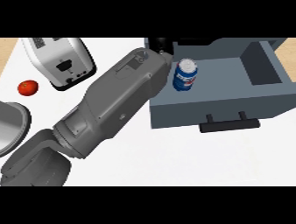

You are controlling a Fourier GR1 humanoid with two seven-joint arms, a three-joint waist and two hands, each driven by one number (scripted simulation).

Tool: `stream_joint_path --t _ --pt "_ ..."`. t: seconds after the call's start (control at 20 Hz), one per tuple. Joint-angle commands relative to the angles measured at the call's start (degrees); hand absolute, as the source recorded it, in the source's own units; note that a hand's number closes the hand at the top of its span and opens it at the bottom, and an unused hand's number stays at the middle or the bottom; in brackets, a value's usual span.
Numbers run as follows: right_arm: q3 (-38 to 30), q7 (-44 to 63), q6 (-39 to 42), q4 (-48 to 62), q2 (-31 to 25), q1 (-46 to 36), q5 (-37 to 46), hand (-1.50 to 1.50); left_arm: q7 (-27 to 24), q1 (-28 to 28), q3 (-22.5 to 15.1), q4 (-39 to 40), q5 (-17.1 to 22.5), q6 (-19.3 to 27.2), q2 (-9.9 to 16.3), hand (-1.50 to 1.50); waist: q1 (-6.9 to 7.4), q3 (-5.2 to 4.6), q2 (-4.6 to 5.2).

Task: Pick up the can, place it into the drawer and close the drawer

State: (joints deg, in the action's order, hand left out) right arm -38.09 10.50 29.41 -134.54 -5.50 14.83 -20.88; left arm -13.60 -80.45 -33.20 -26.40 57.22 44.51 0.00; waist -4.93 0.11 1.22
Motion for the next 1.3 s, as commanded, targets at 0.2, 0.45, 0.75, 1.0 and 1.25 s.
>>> stream_joint_path --t 0.2,0.45,0.75,1.0,1.25 --pt "6.40 -3.55 0.23 -4.46 -1.29 -6.81 17.81 -1.50 -2.73 -1.57 -0.96 -2.75 2.22 1.30 0.00 -1.50 2.43 -0.07 -0.19" --pt "13.71 -4.08 -1.94 -1.59 -1.62 -13.70 30.77 -1.50 -2.61 -1.67 -0.83 -0.61 2.93 0.77 0.00 -1.50 3.40 -0.06 -0.11" --pt "24.71 -6.57 -4.81 3.58 -1.68 -18.04 49.18 -1.50 -3.13 0.45 -0.31 -1.86 3.00 -0.51 0.00 -1.50 4.48 -0.10 -0.48" --pt "30.51 -8.07 -12.41 15.53 -0.95 -26.80 60.62 -1.50 2.34 -1.12 -0.81 -4.31 1.34 2.57 0.80 -1.50 6.71 -0.12 -1.05" --pt "35.33 -14.95 -17.16 27.85 -2.88 -29.95 68.74 -1.50 2.10 0.74 -0.09 -5.06 -0.19 1.28 2.31 -1.50 6.31 -0.08 -0.90"
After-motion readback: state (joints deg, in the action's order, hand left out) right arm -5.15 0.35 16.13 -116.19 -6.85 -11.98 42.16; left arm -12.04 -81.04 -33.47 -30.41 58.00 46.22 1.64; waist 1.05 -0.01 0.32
